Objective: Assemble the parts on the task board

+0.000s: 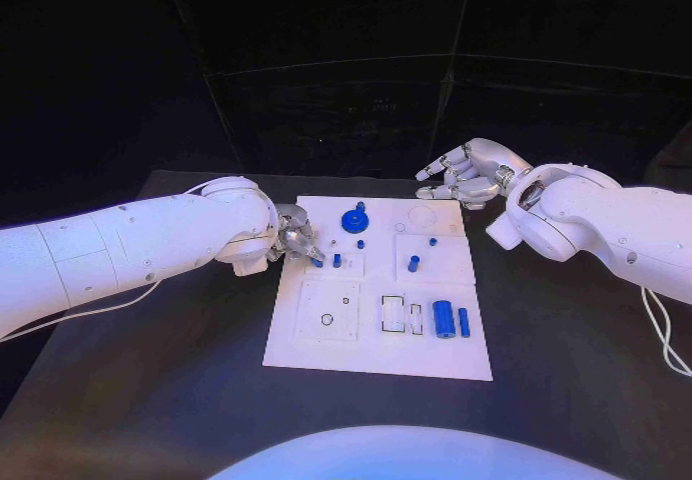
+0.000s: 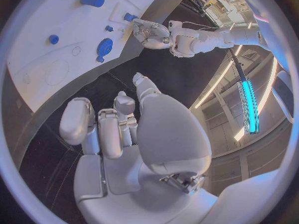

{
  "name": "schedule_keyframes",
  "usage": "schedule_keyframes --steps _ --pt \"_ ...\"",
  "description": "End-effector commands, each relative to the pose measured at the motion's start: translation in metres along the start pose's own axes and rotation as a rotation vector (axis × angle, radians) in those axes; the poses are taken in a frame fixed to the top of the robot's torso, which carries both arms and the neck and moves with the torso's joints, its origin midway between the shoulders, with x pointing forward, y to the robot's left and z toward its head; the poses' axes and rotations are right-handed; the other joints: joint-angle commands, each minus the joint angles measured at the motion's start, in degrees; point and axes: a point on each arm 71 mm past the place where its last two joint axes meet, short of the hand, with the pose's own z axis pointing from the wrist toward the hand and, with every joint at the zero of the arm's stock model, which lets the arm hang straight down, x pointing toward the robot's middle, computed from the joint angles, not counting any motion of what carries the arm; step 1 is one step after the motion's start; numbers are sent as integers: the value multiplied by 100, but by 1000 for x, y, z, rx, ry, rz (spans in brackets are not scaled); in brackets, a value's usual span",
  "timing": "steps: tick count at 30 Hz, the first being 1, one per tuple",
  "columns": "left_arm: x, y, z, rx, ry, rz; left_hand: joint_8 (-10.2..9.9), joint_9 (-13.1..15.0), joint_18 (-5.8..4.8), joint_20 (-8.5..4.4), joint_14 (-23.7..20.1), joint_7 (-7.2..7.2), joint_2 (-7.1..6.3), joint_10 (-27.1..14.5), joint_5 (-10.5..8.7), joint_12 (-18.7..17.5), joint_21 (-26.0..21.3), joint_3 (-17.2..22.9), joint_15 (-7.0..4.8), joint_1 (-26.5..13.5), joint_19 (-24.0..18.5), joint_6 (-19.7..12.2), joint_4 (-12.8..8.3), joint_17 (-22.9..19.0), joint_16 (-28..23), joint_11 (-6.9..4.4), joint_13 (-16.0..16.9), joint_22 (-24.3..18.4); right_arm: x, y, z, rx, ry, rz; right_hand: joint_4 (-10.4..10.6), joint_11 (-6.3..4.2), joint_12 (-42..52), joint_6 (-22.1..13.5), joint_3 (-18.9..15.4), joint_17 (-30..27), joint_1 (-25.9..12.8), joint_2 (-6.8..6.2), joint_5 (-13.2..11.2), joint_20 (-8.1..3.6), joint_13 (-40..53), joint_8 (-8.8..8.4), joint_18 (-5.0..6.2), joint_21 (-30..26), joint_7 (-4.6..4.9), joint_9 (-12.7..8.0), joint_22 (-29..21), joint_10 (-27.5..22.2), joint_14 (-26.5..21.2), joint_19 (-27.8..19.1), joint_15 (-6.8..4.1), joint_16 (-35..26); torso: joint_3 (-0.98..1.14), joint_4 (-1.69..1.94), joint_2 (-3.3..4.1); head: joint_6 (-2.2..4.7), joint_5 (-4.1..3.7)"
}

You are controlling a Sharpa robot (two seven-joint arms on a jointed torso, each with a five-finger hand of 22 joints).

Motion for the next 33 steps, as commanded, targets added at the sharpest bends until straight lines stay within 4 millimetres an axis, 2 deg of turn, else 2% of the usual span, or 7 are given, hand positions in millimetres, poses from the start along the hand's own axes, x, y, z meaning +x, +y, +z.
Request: schedule_keyframes --steps 1,11,14,20,33 --pt "5 1 1 -18 29 23 33 10 -11 -22 595 -46 -38 34 14 -10 37 390 -35 -71 21 61 -385 1509 18 -26 1 11 0 2 0 -8 6 -1 -27 15 18 -25 4 372 14 57 31 1 -7 30 50 -29 -6 0 -8 -33 337 -16 -11 -12 -2 -1 -3 1 -1" --pt "3 2 2 -27 16 15 61 7 -13 -37 595 -80 -106 64 14 7 46 271 -53 -234 29 124 -320 1509 18 -51 8 30 0 2 0 -8 6 -1 -27 15 18 -25 4 372 14 57 31 1 -7 30 50 -29 -6 0 -8 -33 337 -16 -11 -12 -5 3 -1 -11 -11" --pt "2 3 2 -29 5 9 67 5 -13 -48 595 -108 -82 76 18 16 50 320 -71 -146 33 130 -402 1509 18 -78 20 39 0 2 0 -8 5 -1 -27 15 18 -25 4 372 14 57 31 1 -7 30 50 -29 -6 0 -8 -33 337 -16 -11 -12 -6 11 -2 -7 -18" --pt "0 2 2 -18 -18 -5 73 1 -17 -64 595 -106 -63 89 23 12 58 427 -84 -11 41 116 -543 1509 18 -84 20 55 1 2 1 -10 7 -1 -27 15 18 -25 4 372 14 57 31 1 -7 30 50 -29 -6 0 -8 -33 337 -16 -11 -12 -6 5 -1 -8 -7" --pt "-1 -2 -3 63 -77 -56 82 -5 -14 -64 595 -92 -154 80 23 -73 39 510 -75 106 32 98 -690 1509 18 -75 -94 33 0 2 1 -9 7 -1 -21 16 19 -27 2 371 5 64 49 1 -14 32 49 -29 -4 -1 -7 -37 337 -14 -9 -14 -6 6 -3 -12 -10"
